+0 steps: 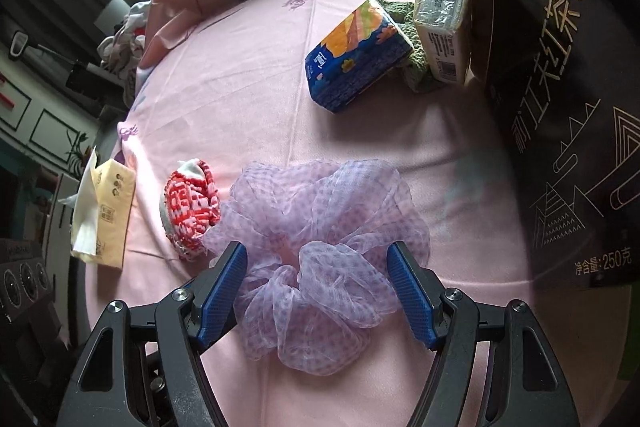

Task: Organize soft objects
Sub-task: 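Close the right gripper on the lilac mesh bath puff and lift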

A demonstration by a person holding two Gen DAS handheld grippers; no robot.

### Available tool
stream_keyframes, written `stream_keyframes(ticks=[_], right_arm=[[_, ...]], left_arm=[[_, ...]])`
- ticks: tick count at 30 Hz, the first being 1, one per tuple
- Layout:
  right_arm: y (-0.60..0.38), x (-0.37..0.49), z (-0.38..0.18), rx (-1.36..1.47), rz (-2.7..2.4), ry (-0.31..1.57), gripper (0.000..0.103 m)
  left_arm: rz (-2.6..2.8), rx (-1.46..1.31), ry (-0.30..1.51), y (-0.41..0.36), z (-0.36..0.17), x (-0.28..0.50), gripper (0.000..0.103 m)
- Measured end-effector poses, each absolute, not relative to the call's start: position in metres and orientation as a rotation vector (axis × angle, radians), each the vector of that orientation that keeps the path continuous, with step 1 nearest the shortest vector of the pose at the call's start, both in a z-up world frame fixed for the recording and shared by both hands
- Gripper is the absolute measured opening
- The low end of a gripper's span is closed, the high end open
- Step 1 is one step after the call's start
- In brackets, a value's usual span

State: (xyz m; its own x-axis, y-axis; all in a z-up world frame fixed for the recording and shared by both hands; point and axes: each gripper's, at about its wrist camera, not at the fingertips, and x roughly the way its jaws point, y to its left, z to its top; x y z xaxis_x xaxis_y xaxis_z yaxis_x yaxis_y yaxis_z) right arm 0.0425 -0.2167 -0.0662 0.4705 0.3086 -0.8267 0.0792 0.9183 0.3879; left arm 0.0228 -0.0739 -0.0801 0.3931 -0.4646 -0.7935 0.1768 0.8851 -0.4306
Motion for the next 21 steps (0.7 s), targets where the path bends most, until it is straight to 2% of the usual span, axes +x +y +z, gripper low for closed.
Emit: stream_keyframes(ticks=[2,4,6,8,12,21], right_arm=[[-0.214,0.042,-0.067,0.381,0.158,1.065,0.072],[-0.212,0.042,-0.068,0.378,0.174,1.056,0.062],[-0.211,0.043,-0.07,0.419,0.218,1.059,0.043],[-0.21,0.043,-0.073,0.447,0.243,1.064,0.037],[-0.209,0.039,-0.07,0.503,0.309,1.059,0.03],[-0.206,0.025,-0.047,0.507,0.344,0.985,0.03]], left_arm=[[-0.428,-0.322,1.101,-0.075,-0.083,0.026,0.029],[-0.434,-0.313,1.097,-0.078,-0.082,0.025,0.025],[-0.438,-0.304,1.093,-0.081,-0.082,0.025,0.021],[-0.441,-0.303,1.088,-0.082,-0.082,0.024,0.021],[-0.456,-0.327,1.085,-0.081,-0.08,0.023,0.015],[-0.497,-0.354,0.992,-0.075,-0.056,0.009,0.013]])
